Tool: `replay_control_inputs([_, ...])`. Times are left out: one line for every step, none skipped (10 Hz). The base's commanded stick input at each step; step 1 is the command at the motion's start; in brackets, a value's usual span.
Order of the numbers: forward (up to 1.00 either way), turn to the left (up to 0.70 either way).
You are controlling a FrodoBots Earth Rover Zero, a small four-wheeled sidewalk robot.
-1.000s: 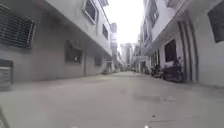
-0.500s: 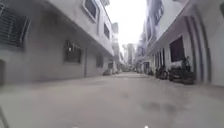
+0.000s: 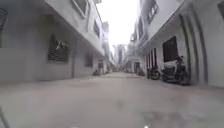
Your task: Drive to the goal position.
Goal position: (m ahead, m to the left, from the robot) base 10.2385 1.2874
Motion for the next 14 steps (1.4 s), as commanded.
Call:
replay_control_inputs([1.0,0.02])
replay_control_inputs([1.0,0.02])
replay_control_inputs([1.0,0.02])
replay_control_inputs([1.0,0.02])
replay_control_inputs([1.0,0.02])
replay_control_inputs([1.0,0.02])
replay_control_inputs([1.0,0.02])
replay_control_inputs([1.0,-0.26])
replay_control_inputs([1.0,-0.38])
replay_control_inputs([1.0,-0.38])
replay_control_inputs([1.0,-0.38])
replay_control_inputs([1.0,-0.38])
replay_control_inputs([1.0,-0.24])
replay_control_inputs([1.0,0.01])
